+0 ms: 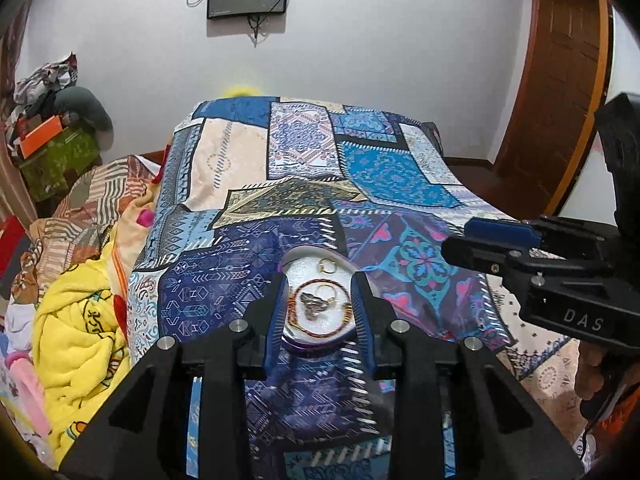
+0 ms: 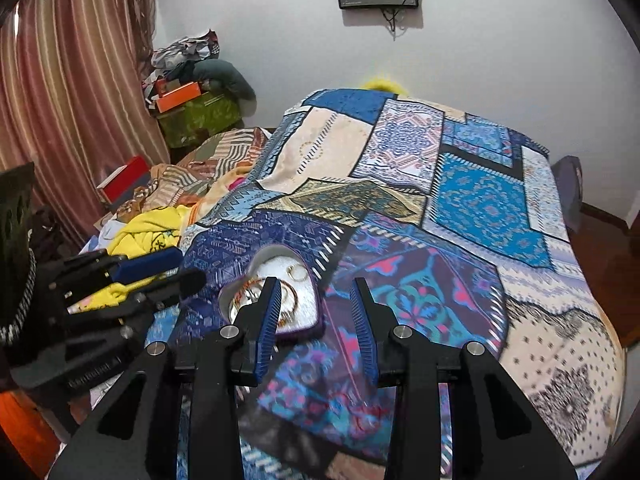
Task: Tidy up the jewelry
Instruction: 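Withdraw both tools from the tin toward the red earrings on the quilt, then grasp the red wire earring with the left gripper while the right grasps a small silver ring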
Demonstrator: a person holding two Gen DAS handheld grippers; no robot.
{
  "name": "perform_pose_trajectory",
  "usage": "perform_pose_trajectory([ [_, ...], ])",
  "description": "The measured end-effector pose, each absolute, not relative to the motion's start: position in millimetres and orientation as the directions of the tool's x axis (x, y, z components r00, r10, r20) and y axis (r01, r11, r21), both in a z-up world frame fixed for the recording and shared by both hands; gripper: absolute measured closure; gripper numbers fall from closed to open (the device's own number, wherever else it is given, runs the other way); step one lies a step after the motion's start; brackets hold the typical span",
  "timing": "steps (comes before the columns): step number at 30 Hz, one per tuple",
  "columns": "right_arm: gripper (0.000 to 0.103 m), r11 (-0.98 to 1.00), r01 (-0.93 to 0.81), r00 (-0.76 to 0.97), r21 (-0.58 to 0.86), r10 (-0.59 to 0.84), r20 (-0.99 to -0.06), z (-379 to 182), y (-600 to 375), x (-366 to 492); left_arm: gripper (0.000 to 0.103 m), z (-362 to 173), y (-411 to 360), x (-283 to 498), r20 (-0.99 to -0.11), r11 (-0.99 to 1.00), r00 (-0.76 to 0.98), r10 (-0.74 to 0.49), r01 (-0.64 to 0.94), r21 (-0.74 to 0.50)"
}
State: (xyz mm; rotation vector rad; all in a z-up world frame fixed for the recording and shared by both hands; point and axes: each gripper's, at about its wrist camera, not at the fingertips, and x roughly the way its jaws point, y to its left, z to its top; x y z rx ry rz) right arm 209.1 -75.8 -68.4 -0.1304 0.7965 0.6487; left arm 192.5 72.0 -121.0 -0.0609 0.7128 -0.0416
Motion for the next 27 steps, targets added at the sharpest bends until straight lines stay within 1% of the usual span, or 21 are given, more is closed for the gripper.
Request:
perform_pose_trajectory([
  [7,0.071,0.836,-0.540,0.547,0.097,0.437,-0.714,-71,-112,192,0.071,-118,43,183,-0.664,0.995,0.741,-0.101,0.066,-0.077],
  [13,0.071,0.873,-0.484,0.559,0.056,0.358,-0.748,-82,-153,191,0.071,-136,13,183,-0.703,0.988,0.695,-0.150,0.124,-0.088],
  [22,0.071,0.910,-0.402,0.508,0.103,0.316,-0.801,-112,-197,192,0.071,-192,-22,200,-0.796,0.979,0.575,-0.188,0.178,-0.103],
  [27,0.071,0.907,-0.402,0.454,0.123,0.314,-0.834,-136,-201,192,0.071,-212,-29,208,-0.827,0.974,0.525,-0.203,0.196,-0.114],
])
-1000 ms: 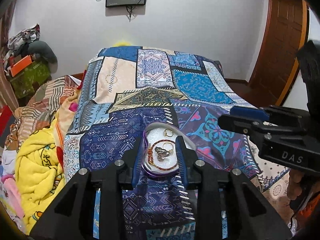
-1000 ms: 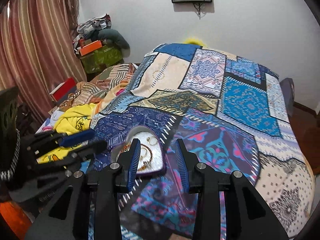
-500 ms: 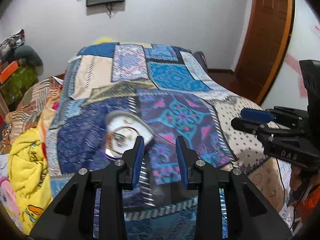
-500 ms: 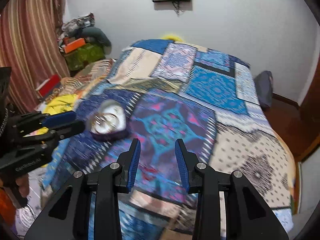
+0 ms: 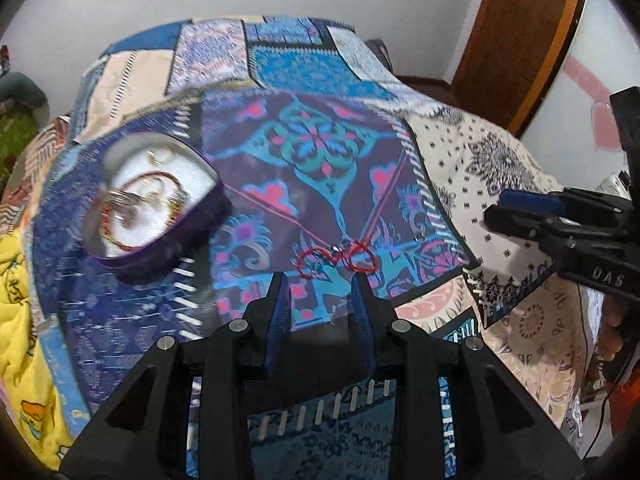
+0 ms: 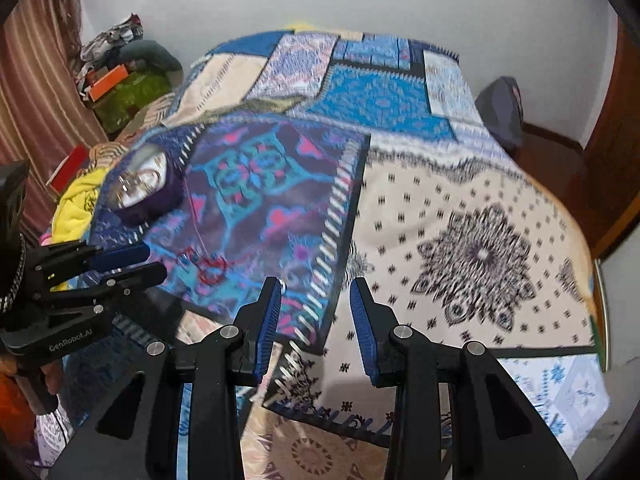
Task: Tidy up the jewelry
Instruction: 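Grasp the red wire earring with the left gripper while the right grasps a small silver ring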
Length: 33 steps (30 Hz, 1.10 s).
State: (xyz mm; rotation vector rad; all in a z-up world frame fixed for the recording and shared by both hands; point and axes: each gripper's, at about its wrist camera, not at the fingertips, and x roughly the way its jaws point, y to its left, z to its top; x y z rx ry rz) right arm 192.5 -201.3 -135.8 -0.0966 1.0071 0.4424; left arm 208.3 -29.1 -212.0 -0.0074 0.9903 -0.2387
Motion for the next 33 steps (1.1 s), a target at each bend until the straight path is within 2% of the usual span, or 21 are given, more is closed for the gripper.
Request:
perform_pose_trajectory([
  [4,0.071,0.891,-0.435,0.403,0.131,0.322,-0.857,-152,-192,194,0.071,-221,-34,217,-0.836,0.977,0.520,-0.176,0.197,-0.083],
  [9,0.071,0.870,-0.481,0.376,0.111,0.318,-0.870,-166,-177,197,0.071,-229,-32,231,-0.831,0.974,0.515,-0.209,0.186,-0.130],
  [16,0.071,0.857,-0.502,0.364,0.119,0.334,-0.870,-173,-172,206,0.071,-234,-46,232,-0.825,0.974,0.537,-0.175,0.215,-0.067],
  [18,0.071,0.856,-0.504,0.370,0.116,0.335,-0.867,-175,-170,205,0.080,-234,-48,232,-0.823,0.975,0.543,-0.166,0.218,-0.053],
  [20,0.078,0.856,-0.506,0.378,0.105,0.330,-0.865,-176,-169,203,0.086,-235,-48,232,-0.822,0.974,0.543,-0.170,0.220,-0.055],
  [22,0.091,0.858,-0.503,0.381,0.102,0.326,-0.865,-175,-168,204,0.094,-235,-46,232,-0.819,0.971,0.541,-0.190,0.229,-0.073],
  [23,0.093,0.860,-0.500,0.383,0.101,0.324,-0.865,-175,-168,204,0.097,-235,-46,232,-0.819,0.970,0.541,-0.192,0.230,-0.076],
  [33,0.095,0.874,-0.469,0.392,0.131,0.338,-0.855,-166,-177,209,0.097,-225,-45,221,-0.808,0.966,0.547,-0.221,0.235,-0.105],
])
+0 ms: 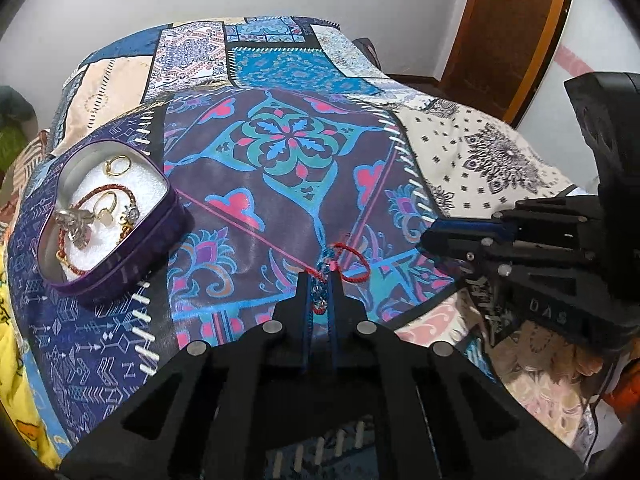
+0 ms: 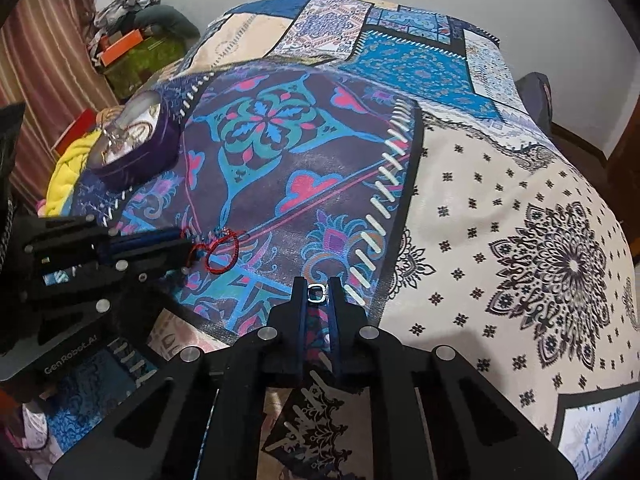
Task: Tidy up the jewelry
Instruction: 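Grasp the red wire earring with the left gripper while the right grasps a small silver ring, then carry the red earring and small ring over the heart tin while opening both grippers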
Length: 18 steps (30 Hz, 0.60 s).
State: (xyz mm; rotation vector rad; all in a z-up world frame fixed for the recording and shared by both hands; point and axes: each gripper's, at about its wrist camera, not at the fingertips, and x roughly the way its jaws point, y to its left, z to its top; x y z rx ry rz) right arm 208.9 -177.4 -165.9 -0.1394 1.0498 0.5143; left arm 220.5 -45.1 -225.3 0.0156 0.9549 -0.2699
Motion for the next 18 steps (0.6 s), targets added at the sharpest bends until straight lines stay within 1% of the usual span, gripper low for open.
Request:
perform_pose_trajectory([
  [7,0.095,0.884,-0.446,0.440,0.143,0.356,-0.824,-139,-190,205,0.097,-198,-37,208,-0.771,0.973,0.602,-0.207,0.212,-0.095],
  [18,0.095,0.894,-0.432,0.539,0.120,0.362,-0.761,-92,-195,202,0.097,-133,2,191,-0.659,0.982,0.729,-0.187,0.146,-0.117],
])
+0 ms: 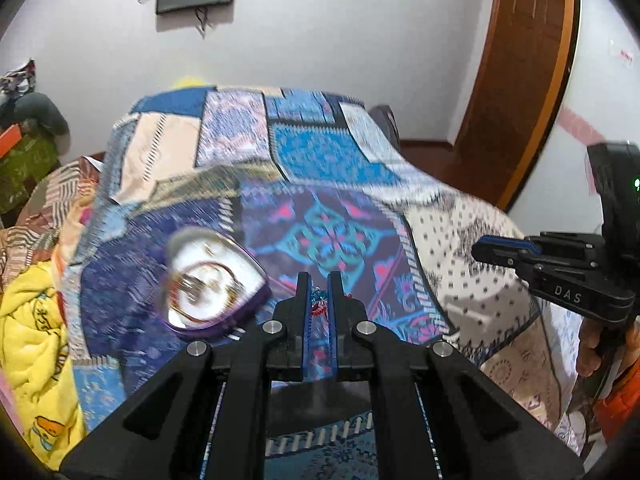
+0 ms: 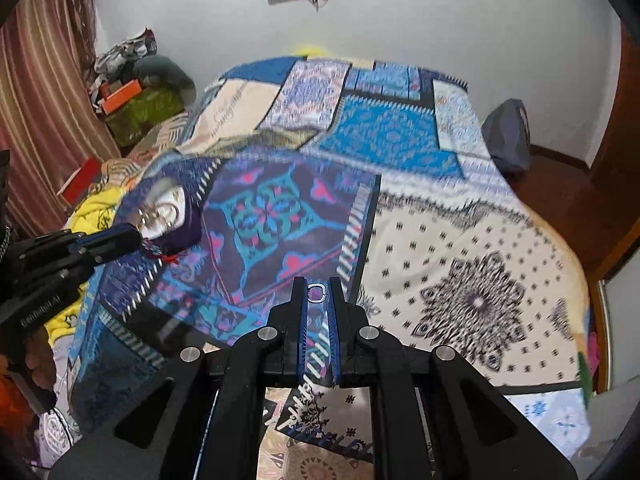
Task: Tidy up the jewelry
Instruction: 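Carry the red earring and small ring over the heart tin while opening both grippers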
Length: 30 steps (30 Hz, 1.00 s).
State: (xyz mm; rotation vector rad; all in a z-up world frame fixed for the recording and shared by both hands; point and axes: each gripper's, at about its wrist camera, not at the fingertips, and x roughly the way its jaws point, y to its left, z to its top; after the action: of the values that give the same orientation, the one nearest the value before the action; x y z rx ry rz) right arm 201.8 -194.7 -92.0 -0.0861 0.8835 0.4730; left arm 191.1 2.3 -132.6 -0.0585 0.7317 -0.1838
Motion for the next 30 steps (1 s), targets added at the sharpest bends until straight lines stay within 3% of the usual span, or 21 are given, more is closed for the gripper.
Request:
perform_pose_trajectory([
  [16,0.095,0.831,-0.533,0.542,0.160,0.480,-0.690,-65,-128,208,0.097,-90,64,184,-0.556,0.993,0.826,-0.093,0.035,-0.114],
  [30,0.095,0.757,-0.629,0.481,0.177,0.558,-0.677,-69,-55,216,0.097,-113,107,194,-0.586,0.986,0.806,-0.085,-0.015,-0.165],
])
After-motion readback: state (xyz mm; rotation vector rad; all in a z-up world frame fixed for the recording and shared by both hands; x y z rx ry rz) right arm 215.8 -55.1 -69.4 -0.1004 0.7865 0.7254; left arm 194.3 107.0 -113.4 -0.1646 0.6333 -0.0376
